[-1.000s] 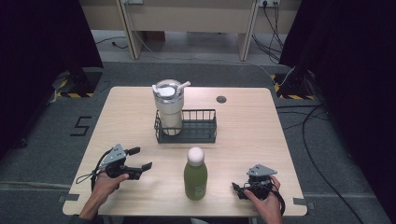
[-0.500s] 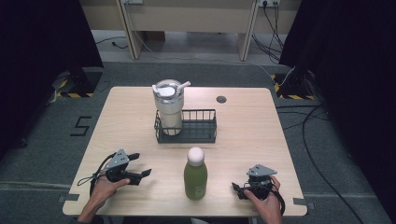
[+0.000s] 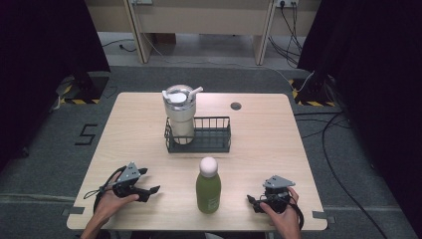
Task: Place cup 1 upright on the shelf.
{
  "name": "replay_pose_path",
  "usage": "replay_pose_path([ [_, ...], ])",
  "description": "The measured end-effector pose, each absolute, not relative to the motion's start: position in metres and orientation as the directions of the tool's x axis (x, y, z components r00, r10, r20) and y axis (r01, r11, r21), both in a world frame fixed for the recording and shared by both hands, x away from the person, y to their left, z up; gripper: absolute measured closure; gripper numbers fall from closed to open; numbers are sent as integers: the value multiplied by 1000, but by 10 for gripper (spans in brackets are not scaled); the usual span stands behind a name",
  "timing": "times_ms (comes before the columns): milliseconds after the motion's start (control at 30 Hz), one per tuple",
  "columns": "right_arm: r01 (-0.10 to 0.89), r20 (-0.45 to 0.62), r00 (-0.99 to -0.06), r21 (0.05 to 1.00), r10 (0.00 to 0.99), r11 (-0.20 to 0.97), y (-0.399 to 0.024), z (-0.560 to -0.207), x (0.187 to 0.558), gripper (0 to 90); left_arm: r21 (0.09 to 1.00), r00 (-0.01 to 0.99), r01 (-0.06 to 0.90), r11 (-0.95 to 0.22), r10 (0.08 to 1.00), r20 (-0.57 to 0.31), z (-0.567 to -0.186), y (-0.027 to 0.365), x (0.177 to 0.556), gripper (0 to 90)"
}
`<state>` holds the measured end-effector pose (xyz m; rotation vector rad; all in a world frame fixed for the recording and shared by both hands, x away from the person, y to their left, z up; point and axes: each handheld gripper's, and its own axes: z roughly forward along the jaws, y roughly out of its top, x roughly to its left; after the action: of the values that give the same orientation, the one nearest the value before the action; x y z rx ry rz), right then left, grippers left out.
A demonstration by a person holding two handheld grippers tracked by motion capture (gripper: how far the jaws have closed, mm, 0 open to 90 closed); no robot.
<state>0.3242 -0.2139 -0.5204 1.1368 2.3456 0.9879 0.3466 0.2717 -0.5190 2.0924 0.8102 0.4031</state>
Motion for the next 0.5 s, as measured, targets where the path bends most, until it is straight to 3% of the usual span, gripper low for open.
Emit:
replay_pose_path([
  [500,544,-9,-615,719,788,433,-214,-520,324,90,752,735,456,-475,678,-18,-526,270,347,136],
])
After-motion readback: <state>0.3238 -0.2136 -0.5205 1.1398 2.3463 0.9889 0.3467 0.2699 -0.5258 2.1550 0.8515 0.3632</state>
